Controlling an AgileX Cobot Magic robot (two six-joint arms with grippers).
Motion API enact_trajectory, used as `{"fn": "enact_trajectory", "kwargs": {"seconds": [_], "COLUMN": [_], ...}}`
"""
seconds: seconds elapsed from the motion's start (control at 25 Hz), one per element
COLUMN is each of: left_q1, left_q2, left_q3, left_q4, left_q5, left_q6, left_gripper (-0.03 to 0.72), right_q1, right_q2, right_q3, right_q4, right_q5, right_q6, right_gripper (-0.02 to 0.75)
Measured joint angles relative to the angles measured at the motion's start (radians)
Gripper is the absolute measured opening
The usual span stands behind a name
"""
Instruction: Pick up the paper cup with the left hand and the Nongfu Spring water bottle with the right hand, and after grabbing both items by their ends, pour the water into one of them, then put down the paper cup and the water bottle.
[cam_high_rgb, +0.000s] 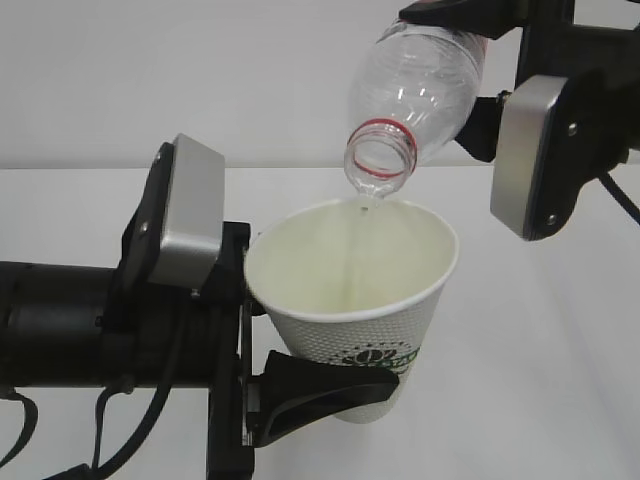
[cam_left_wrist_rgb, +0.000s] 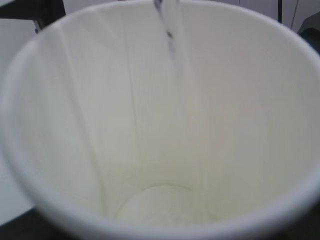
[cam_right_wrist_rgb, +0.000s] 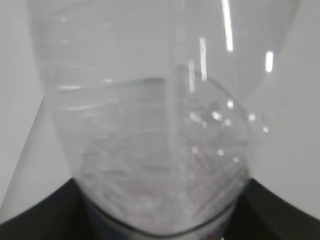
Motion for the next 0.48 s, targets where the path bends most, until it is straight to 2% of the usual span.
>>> {"fn": "enact_trajectory", "kwargs": {"seconds": [0.48], "left_q1": [0.0], "left_q2": [0.0], "left_q3": [0.0], "left_q4": [0.0], "left_q5": [0.0], "left_q6": [0.0], "left_gripper": [0.498], "right_q1": [0.0], "right_q2": [0.0], "right_q3": [0.0], "right_q4": [0.0], "right_q5": [0.0], "right_q6": [-0.011], "right_gripper": [0.47]}}
